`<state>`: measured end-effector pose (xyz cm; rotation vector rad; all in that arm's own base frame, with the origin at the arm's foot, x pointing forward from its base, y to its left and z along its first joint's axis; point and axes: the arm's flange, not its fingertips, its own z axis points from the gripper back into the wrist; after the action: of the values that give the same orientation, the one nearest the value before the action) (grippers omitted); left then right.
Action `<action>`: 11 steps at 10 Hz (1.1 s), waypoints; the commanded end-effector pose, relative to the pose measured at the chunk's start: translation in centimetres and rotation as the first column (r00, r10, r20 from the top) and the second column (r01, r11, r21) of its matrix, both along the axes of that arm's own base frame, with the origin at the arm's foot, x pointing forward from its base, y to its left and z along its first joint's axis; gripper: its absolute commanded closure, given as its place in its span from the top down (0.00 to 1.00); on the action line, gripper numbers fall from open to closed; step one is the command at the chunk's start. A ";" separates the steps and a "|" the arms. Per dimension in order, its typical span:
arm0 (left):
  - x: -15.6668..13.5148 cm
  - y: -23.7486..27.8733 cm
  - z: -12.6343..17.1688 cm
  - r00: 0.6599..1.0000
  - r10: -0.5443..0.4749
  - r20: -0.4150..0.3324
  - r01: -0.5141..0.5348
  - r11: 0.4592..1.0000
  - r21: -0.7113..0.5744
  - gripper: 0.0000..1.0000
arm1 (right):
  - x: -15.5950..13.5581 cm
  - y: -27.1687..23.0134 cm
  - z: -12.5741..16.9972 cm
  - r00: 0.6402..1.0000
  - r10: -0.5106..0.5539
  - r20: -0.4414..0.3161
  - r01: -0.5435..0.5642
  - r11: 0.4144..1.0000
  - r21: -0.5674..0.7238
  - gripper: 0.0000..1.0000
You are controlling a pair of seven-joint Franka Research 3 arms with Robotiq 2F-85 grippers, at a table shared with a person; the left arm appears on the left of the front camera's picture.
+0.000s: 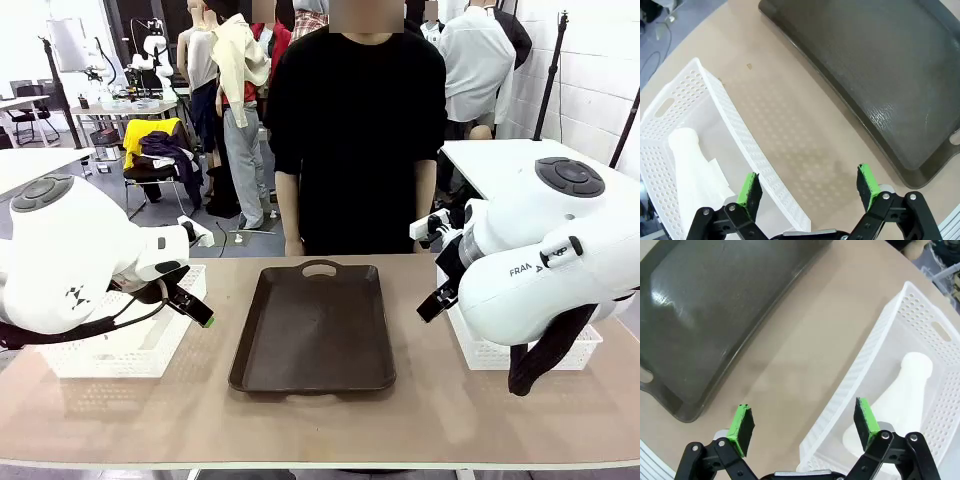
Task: Prepare the laboratory tools.
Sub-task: Pick up the Big flask that the person points to.
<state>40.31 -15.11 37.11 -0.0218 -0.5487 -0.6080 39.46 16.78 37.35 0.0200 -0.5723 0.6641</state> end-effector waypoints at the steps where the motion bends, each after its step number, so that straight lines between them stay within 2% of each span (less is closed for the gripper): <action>1: 0.0 0.0 0.0 1.000 0.000 0.000 0.000 1.000 0.000 1.00 | 0.0 0.0 0.0 1.000 0.000 0.000 0.000 1.000 0.000 1.00; 11: 0.0 0.0 0.0 1.000 0.000 0.000 0.000 1.000 0.000 1.00 | 0.0 0.0 0.0 1.000 0.000 0.000 0.000 1.000 0.000 1.00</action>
<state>40.27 -15.21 37.11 -0.0217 -0.5488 -0.6104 39.46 16.79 37.35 0.0195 -0.5723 0.6645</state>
